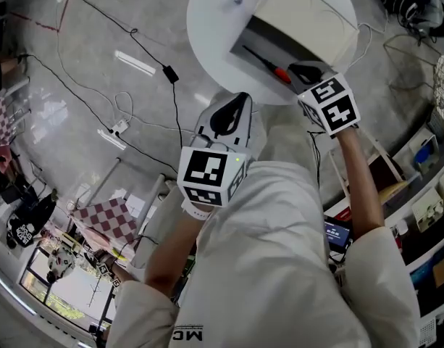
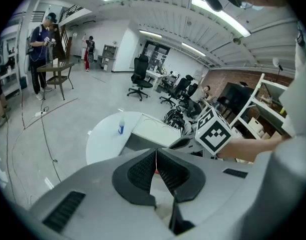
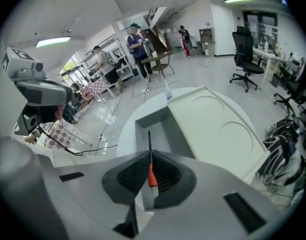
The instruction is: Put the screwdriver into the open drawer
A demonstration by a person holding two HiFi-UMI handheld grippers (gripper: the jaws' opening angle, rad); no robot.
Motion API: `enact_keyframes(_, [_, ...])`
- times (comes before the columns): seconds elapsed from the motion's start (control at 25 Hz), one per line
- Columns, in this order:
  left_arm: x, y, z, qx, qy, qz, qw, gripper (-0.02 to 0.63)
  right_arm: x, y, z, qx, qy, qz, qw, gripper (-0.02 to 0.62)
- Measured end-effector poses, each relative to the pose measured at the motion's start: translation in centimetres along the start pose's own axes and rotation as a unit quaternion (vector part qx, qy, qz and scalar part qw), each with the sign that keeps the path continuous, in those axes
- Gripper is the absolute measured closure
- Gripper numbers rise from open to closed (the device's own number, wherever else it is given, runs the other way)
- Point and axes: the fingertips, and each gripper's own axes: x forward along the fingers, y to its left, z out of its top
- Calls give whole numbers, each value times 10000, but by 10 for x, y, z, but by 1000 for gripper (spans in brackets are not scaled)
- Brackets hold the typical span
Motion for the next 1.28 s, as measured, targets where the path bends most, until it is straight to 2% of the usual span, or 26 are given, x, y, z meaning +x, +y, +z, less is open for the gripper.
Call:
enact_keyframes(0.24, [-14, -16, 11, 111, -143, -37, 9998, 591, -46, 12, 14, -11, -513, -197, 9985, 518])
enact_keyframes(0.52, [-41, -21, 36, 112, -528, 15, 9985, 591, -104, 27, 32, 5, -1063, -589, 9926, 518])
enact_keyframes(0.72, [-54, -35, 61, 112, -861, -47, 9962, 591, -151, 27, 44, 13, -1533, -900, 9841, 518])
enact_keyframes(1.04, [-64, -55, 101, 425, -1282, -220, 9906, 591, -201, 37, 64, -285, -1991, -1223, 9719, 518])
enact_keyframes(1.28, [-74, -66, 124, 503, -1539, -328, 9863, 591, -240, 45, 76, -280, -2652, -1354, 9542, 518])
